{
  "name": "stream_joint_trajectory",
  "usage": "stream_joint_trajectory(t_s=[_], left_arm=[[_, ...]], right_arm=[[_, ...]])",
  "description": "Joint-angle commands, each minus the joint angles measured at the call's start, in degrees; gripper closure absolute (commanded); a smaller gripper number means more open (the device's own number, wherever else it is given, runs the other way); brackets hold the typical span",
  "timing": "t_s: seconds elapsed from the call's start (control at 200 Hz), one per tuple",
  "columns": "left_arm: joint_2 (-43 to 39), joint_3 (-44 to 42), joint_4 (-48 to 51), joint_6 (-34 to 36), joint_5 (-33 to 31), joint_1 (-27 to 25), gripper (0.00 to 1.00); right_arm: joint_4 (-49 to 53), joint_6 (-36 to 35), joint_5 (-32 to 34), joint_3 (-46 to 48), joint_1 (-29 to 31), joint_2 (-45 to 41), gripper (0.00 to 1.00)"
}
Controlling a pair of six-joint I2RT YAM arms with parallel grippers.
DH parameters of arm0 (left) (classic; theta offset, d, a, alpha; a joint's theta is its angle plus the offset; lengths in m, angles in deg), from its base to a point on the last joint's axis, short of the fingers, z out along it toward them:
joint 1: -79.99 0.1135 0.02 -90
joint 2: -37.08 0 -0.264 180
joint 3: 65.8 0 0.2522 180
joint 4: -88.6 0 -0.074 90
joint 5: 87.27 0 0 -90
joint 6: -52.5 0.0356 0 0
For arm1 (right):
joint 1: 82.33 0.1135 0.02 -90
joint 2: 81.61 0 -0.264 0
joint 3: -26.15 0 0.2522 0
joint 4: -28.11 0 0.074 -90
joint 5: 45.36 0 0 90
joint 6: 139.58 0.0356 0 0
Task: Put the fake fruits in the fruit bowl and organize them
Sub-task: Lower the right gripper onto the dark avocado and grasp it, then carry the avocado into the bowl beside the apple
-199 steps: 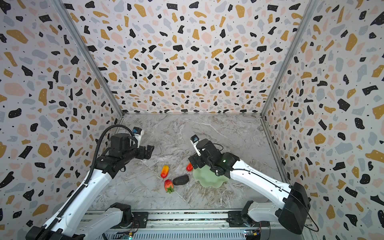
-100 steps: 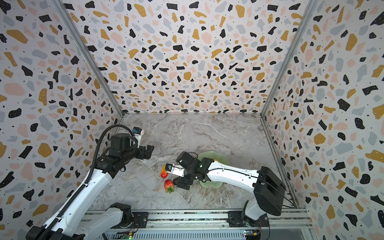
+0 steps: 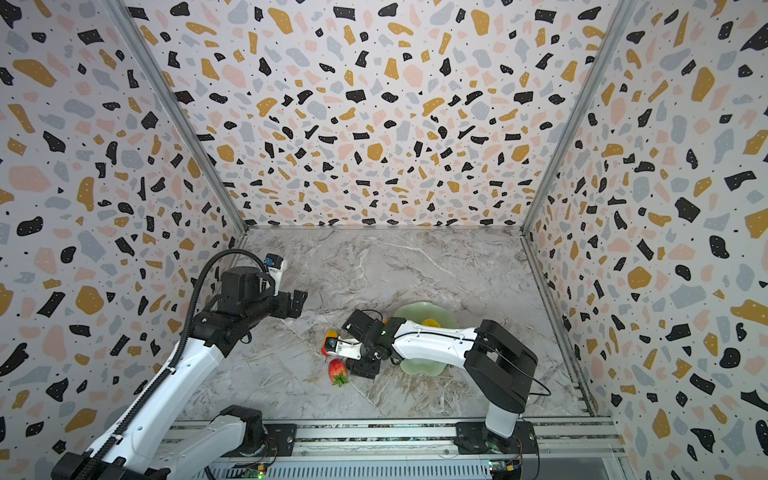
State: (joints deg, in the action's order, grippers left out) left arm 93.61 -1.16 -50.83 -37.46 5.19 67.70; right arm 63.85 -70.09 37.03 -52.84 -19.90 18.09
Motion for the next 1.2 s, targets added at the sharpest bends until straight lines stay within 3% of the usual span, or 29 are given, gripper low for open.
stream_joint_trajectory(t_s=[0.0,0.175,0.536,0.741,0.846,1.117,1.197], left_arm=[[-0.9,-0.2,-0.8,0.5,-0.6,-0.2,0.00],[-0.9,-0.2,-0.9,0.6,-0.4,-0.2,0.01],[-0.7,-0.1,-0.8,0.6,-0.3,-0.2,0.00],[-1.1,-0.2,-0.9,0.6,-0.2,-0.2,0.00],[-1.0,-0.2,-0.9,0.6,-0.1,-0.2,0.01],[-1.1,-0.2,-0.9,0.7,-0.3,-0.2,0.00],[-1.1,-0.1,-0.9,0.7,-0.3,-0.2,0.01]], right_arm=[[2.1,1.5,0.9,-3.7,0.3,1.6,0.37],[4.4,2.8,0.5,-5.5,0.5,4.9,0.44],[4.4,5.1,-0.6,-3.5,0.5,2.6,0.51],[4.3,6.7,-0.4,-1.5,0.5,1.5,0.38],[3.9,7.3,0.0,-0.6,0.5,1.1,0.36],[6.1,8.3,1.5,-2.0,0.4,-1.9,0.61],[7.4,8.6,2.2,-3.1,0.4,-4.1,0.64]])
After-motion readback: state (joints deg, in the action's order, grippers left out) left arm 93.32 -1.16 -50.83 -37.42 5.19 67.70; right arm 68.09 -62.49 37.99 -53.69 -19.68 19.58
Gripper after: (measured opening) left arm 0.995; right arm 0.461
